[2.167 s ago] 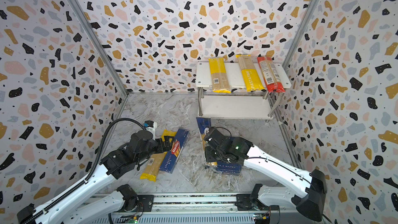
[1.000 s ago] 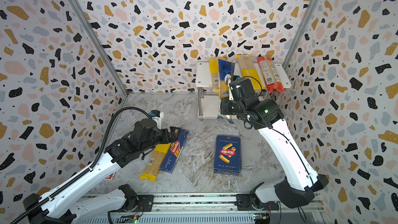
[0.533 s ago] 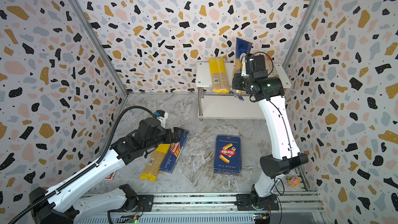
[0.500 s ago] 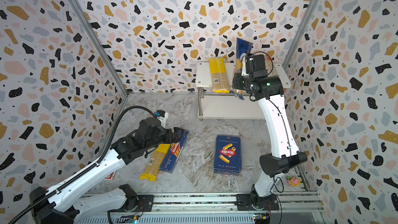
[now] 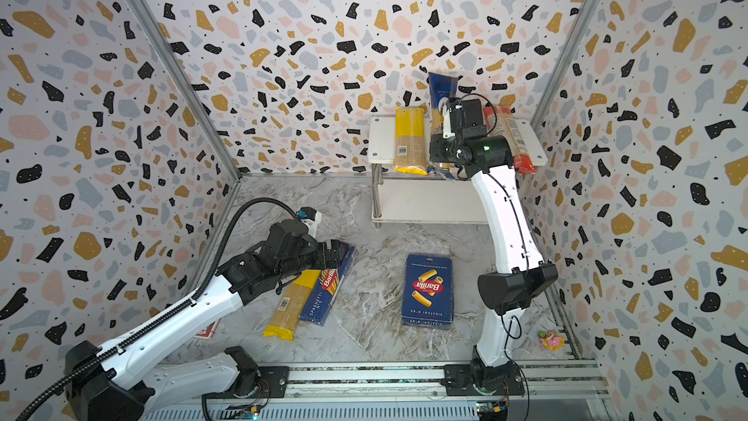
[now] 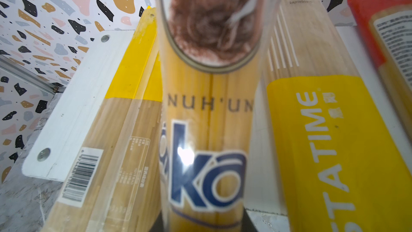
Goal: Arrange pasta packages on shelves
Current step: Place the pasta bag on the shelf.
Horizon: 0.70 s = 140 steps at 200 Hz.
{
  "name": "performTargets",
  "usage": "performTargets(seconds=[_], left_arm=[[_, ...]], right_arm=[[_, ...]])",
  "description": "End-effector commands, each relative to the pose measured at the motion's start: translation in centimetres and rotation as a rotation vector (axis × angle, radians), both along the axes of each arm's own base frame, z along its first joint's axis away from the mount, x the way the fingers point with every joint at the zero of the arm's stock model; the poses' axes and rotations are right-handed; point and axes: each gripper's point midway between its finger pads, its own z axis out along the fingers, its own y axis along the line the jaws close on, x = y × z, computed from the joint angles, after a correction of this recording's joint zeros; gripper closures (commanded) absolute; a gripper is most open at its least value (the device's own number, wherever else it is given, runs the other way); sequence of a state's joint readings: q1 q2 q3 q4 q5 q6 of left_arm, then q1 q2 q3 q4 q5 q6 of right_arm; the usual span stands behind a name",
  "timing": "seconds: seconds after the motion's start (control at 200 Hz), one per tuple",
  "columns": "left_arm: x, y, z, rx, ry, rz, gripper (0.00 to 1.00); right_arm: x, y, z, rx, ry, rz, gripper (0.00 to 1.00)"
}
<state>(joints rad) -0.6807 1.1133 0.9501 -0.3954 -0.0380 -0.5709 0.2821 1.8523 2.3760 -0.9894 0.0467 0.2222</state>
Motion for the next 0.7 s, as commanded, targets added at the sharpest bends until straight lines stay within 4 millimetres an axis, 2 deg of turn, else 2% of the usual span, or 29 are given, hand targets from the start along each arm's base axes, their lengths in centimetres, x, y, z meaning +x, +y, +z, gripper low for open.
performTargets(seconds=[0.0, 0.185, 0.395, 0.601, 0.696], left_arm=[[0.6, -0.5, 0.9, -0.020, -0.033, -0.016, 0.01], [0.5, -0.4, 0.8, -0.023, -0.031, -0.013, 0.01], [0.4, -0.1, 0.9, -0.027, -0.035, -0.009, 0.00], [0.2, 0.1, 0.9, -0.033, -0.038, -0.009, 0.00], [0.1, 0.2, 0.9, -0.035, -0.037, -0.009, 0.01]], right_arm=[[0.3, -0.4, 7.5, 0.048, -0.247, -0.004, 0.84], [1.0, 0.2, 6.3, 0.064, -0.219, 0.008, 0.81], [1.2, -0.2, 5.9, 0.063, -0.208, -0.004, 0.79], [1.1, 0.1, 5.5, 0.079, -0.191, 0.013, 0.70], [1.1, 0.1, 5.6, 0.085, -0.193, 0.013, 0.62]])
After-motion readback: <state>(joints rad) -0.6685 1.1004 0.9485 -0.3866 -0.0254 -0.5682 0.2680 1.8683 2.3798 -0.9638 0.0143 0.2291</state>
